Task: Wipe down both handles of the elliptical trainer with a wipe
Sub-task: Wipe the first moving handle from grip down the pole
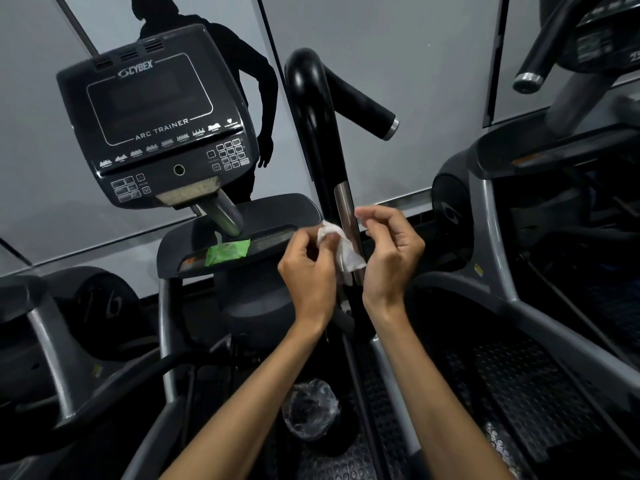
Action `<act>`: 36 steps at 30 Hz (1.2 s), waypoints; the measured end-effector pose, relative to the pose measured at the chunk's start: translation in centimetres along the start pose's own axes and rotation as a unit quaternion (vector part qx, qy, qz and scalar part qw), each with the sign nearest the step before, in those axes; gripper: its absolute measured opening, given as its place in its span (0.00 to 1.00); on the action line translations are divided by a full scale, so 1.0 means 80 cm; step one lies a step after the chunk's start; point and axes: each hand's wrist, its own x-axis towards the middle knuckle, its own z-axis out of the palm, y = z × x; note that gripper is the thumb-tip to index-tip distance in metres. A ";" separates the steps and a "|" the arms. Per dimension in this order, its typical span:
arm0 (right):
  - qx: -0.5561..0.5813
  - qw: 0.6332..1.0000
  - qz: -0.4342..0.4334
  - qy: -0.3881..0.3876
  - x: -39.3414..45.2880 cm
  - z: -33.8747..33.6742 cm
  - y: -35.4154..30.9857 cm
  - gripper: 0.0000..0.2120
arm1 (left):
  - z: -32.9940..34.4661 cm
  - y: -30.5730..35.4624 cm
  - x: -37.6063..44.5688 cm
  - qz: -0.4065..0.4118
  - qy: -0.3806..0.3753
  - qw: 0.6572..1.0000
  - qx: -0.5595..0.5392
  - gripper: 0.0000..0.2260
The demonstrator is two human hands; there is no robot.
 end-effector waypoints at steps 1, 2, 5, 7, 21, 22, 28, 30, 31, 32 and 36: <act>0.002 1.000 0.002 -0.004 0.000 -0.002 0.000 0.11 | -0.001 -0.002 -0.002 -0.006 -0.008 1.000 0.000 0.04; 0.011 1.000 0.004 -0.006 0.001 -0.004 -0.001 0.11 | -0.003 -0.006 -0.009 -0.011 -0.024 1.000 0.007 0.04; 0.027 1.000 0.011 -0.006 0.004 -0.010 0.000 0.11 | -0.012 -0.018 -0.037 -0.009 -0.075 0.997 0.031 0.02; 0.028 0.999 0.016 -0.018 0.003 -0.009 0.001 0.11 | -0.014 -0.018 -0.034 -0.003 -0.078 0.996 0.032 0.02; 0.033 0.999 0.028 -0.018 -0.009 -0.019 0.013 0.12 | -0.026 -0.016 -0.019 -0.043 -0.119 0.991 0.043 0.06; 0.036 0.999 0.030 -0.014 -0.009 -0.020 0.013 0.11 | -0.023 -0.009 -0.016 -0.038 -0.102 0.994 0.027 0.06; 0.057 0.998 0.031 0.018 -0.007 -0.026 0.012 0.11 | -0.013 -0.032 -0.050 -0.203 -0.163 0.964 -0.050 0.06; 0.060 0.997 0.035 0.028 -0.004 -0.031 0.014 0.11 | -0.009 -0.025 -0.027 -0.235 -0.150 0.955 -0.104 0.06; 0.058 0.997 0.035 0.031 -0.003 -0.033 0.015 0.11 | -0.007 -0.014 -0.013 -0.237 -0.143 0.953 -0.125 0.10; 0.054 0.997 0.035 0.034 -0.003 -0.033 0.016 0.11 | -0.004 -0.003 -0.002 -0.234 -0.140 0.951 -0.143 0.14; 0.039 0.997 0.042 0.044 -0.005 -0.032 0.018 0.13 | -0.002 0.010 -0.011 -0.255 -0.203 0.934 -0.145 0.25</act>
